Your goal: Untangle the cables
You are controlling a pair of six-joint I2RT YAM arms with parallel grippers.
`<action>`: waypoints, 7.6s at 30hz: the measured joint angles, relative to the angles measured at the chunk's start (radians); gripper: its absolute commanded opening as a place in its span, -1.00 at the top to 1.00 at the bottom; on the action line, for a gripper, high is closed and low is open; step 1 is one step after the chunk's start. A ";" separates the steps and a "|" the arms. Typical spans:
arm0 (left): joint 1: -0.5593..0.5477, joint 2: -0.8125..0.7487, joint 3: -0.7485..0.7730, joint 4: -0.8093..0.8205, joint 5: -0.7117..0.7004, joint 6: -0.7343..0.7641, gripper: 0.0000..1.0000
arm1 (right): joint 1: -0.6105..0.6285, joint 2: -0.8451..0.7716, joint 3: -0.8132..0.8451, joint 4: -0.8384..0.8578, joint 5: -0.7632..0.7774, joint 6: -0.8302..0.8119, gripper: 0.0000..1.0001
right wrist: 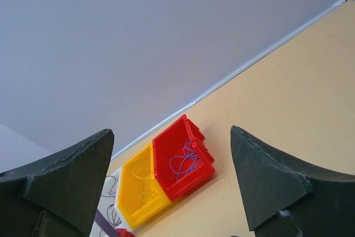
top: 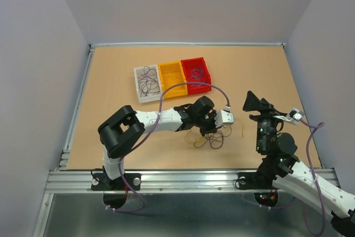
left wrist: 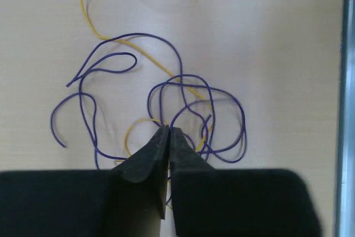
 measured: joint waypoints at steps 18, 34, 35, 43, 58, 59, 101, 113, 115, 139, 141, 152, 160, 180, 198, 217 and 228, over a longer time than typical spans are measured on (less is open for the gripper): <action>0.242 -0.495 -0.177 0.195 0.177 -0.116 1.00 | 0.000 0.198 -0.026 0.142 -0.660 -0.128 -0.77; 0.283 -0.558 -0.209 0.148 0.357 -0.145 1.00 | 0.002 0.626 0.039 0.241 -1.111 -0.211 -0.10; 0.283 -0.560 -0.206 0.144 0.368 -0.147 1.00 | 0.002 0.632 0.046 0.244 -1.111 -0.212 0.05; 0.283 -0.564 0.075 0.001 0.332 -0.190 1.00 | 0.002 0.735 0.072 0.303 -1.091 -0.192 0.74; 0.576 -0.528 0.724 -0.163 -0.151 -0.383 1.00 | 0.002 0.774 0.067 0.325 -0.838 -0.056 0.70; 0.594 -0.535 0.660 -0.164 -0.148 -0.388 1.00 | 0.002 0.768 0.066 0.325 -0.824 -0.053 0.56; 0.717 0.162 0.210 -0.129 -0.478 -0.214 0.95 | 0.002 0.536 0.014 0.306 -0.644 -0.029 -0.15; 0.725 0.018 0.138 -0.128 -0.596 -0.191 -0.09 | 0.002 0.505 0.014 0.275 -0.628 -0.022 -0.22; 0.724 -0.042 0.116 -0.117 -0.607 -0.188 -0.18 | 0.002 0.505 0.014 0.262 -0.624 -0.019 -0.31; 0.220 -0.412 -0.292 -0.015 -0.157 0.266 -0.98 | 0.002 0.480 0.108 -0.054 -0.315 0.100 -0.81; 0.216 -0.358 -0.285 -0.036 -0.156 0.287 -0.98 | 0.002 0.479 0.108 -0.055 -0.318 0.100 -0.81; 0.196 -0.086 -0.157 -0.134 -0.224 0.324 1.00 | 0.002 0.471 0.108 -0.060 -0.335 0.093 -0.81; 0.200 -0.411 -0.298 -0.096 -0.207 0.282 1.00 | 0.002 0.477 0.106 -0.035 -0.413 0.064 -0.80; 0.229 -0.644 -0.283 -0.037 -0.124 0.142 1.00 | 0.002 0.883 0.037 0.409 -1.112 -0.084 -0.26; 0.230 -0.226 1.184 -0.365 -0.920 0.053 1.00 | -0.001 1.059 0.189 0.648 -0.703 0.154 0.99; 0.322 -0.490 0.666 -0.113 -0.943 -0.002 1.00 | -0.003 0.834 0.169 0.409 -0.653 0.111 0.86; 0.172 -0.572 0.175 0.091 -0.649 -0.013 1.00 | -0.006 0.768 0.257 0.077 -0.900 -0.085 0.73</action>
